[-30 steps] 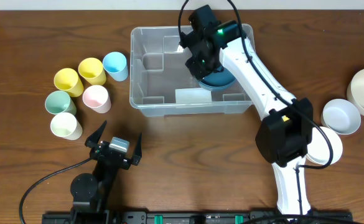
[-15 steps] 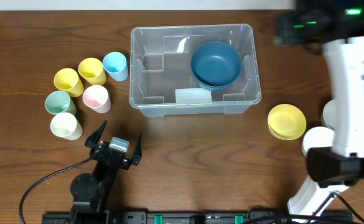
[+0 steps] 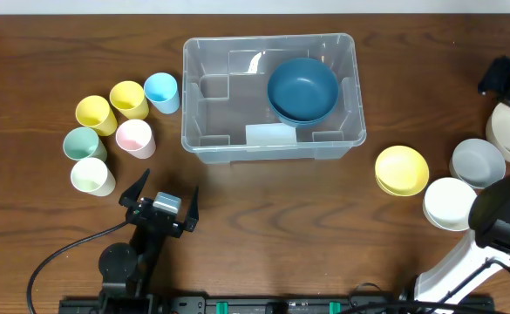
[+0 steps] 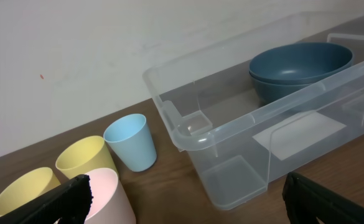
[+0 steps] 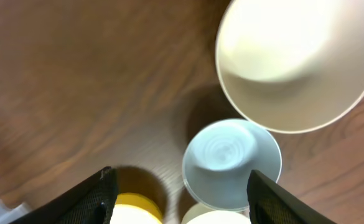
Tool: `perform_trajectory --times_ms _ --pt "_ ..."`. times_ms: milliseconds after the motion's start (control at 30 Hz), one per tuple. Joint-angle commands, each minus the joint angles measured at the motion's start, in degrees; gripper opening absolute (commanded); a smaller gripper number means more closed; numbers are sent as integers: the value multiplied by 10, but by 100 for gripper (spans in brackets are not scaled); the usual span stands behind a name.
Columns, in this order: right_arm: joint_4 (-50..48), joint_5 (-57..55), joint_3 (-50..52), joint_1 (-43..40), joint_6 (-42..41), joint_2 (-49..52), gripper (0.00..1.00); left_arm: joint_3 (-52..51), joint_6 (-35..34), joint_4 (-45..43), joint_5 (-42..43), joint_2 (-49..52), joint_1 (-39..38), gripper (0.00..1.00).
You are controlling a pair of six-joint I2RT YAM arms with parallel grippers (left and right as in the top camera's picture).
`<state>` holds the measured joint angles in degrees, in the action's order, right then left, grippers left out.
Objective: Pack container
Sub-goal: 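Move the right gripper to the cream bowl and grasp its rim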
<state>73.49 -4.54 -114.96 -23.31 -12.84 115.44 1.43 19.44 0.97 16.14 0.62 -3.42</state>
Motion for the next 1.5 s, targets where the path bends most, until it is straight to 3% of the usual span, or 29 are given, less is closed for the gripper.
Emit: perform_trajectory --times_ms 0,500,867,1200,1467 --pt "-30 3 48 -21 -4 0 68 -12 -5 17 6 -3 3 98" --pt "-179 20 181 -71 60 0 66 -12 -5 17 6 -3 3 98" --pt "-253 20 230 -72 76 0 52 -12 -5 17 6 -3 3 98" --pt "-316 20 278 -72 87 0 51 -12 -5 17 6 -3 3 98" --pt "-329 20 285 -72 87 0 39 -12 -5 17 6 -3 3 98"
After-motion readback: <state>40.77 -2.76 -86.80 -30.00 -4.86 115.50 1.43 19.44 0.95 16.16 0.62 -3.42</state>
